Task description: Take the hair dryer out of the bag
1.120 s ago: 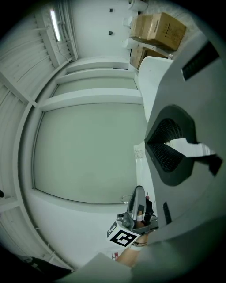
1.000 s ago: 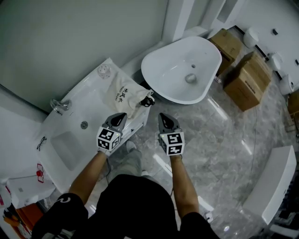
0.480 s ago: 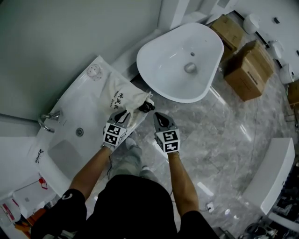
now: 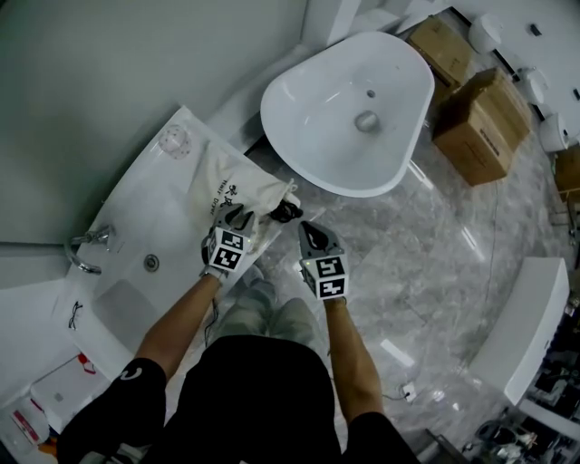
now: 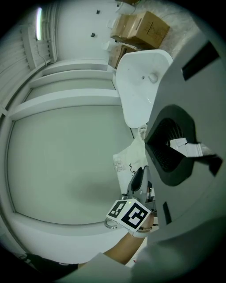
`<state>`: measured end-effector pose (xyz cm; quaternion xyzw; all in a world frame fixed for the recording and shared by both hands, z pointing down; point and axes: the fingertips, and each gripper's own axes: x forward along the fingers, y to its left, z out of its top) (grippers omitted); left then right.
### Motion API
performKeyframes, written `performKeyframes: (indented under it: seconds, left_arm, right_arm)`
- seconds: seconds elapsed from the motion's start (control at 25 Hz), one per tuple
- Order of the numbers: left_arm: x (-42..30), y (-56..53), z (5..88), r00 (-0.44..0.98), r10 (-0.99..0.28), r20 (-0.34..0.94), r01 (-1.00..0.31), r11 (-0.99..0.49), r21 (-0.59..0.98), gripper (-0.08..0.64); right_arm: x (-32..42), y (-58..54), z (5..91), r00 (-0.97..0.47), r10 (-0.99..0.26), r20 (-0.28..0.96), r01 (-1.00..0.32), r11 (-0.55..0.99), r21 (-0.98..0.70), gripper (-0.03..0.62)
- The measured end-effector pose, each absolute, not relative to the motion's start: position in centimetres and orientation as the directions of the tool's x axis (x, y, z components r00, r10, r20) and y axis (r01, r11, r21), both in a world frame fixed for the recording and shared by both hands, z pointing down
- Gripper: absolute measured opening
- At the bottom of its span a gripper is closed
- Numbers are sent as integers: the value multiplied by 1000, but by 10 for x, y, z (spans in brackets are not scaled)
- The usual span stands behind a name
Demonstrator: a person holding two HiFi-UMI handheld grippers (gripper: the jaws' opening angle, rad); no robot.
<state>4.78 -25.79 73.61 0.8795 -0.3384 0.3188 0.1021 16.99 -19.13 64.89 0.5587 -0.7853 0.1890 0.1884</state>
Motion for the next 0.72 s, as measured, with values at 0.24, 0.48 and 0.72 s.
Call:
performKeyframes:
  seconds: [0.24,0.48,0.72]
  left_arm:
    - [42,-265,706,611,-512,604,-640,-769,-4,6]
    - [27,-291,660,632,-566,529,-675,-738,18,4]
    - [17,-309,649,637,-568,521,-675,-738,22,3]
  right_arm:
    - [164,-192,646,-309,-807,503,-945,318,-72,-8]
    - [152,-204,640,-353,-787,505,-921,388,-40,-8]
    - [120,-224,650,-425,-727,539,-854,520,28,-8]
